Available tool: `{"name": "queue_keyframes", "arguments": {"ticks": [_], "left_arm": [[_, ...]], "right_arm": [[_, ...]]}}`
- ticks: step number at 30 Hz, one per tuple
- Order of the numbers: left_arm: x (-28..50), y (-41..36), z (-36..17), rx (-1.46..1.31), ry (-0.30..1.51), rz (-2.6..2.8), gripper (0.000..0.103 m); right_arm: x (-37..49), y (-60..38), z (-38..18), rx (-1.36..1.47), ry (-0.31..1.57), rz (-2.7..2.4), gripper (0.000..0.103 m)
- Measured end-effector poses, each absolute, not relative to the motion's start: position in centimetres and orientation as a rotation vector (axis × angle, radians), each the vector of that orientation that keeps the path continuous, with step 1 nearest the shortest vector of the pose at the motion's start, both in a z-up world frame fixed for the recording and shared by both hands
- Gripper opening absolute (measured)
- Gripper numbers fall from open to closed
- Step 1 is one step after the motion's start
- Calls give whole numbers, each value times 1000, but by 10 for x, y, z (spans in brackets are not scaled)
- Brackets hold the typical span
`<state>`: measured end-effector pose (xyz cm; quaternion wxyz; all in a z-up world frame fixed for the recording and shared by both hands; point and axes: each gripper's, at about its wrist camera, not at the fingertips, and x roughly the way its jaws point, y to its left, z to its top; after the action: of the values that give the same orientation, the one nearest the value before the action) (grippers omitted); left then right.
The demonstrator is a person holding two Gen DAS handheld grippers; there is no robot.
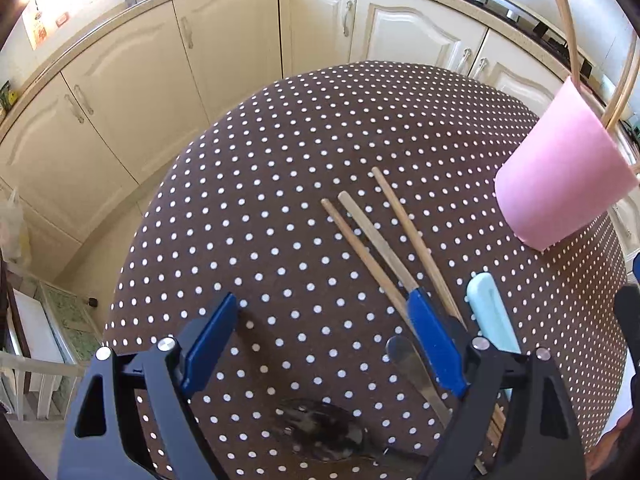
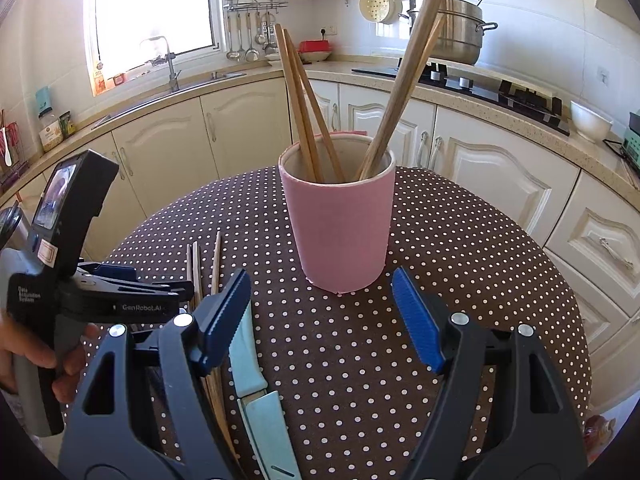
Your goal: Organize utensils
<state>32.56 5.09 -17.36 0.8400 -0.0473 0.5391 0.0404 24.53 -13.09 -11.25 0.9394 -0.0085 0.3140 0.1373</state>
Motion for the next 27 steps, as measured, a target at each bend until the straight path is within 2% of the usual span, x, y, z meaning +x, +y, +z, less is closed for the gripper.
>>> {"name": "queue_keyframes", "arguments": {"ticks": [10,12,13,15,17,19,23,27], "left_arm": [[336,34,-180,6,1156,74,83],[332,32,-179,14,1149,44,76],[330,32,-178,13,1148,31,69],[326,34,-176,5,1141,19,55],[325,43,-174,-38,1136,22,35],[325,53,-172,-83,1130,25,22],[326,70,-172,-189,1122,-38,10],[328,82,-170,-239,1106,-74,7]], "right_arm": [[249,-131,-116,-30,665,282,73],[251,-131,-115,-33,669,283,73],[252,-131,-115,-38,671,281,73],[254,-128,-115,-49,682,283,73],[257,-123,-115,-75,699,287,73],[261,-115,-116,-113,726,289,73],[270,-97,-118,-172,782,306,73],[278,-78,-122,-212,833,338,73]]}}
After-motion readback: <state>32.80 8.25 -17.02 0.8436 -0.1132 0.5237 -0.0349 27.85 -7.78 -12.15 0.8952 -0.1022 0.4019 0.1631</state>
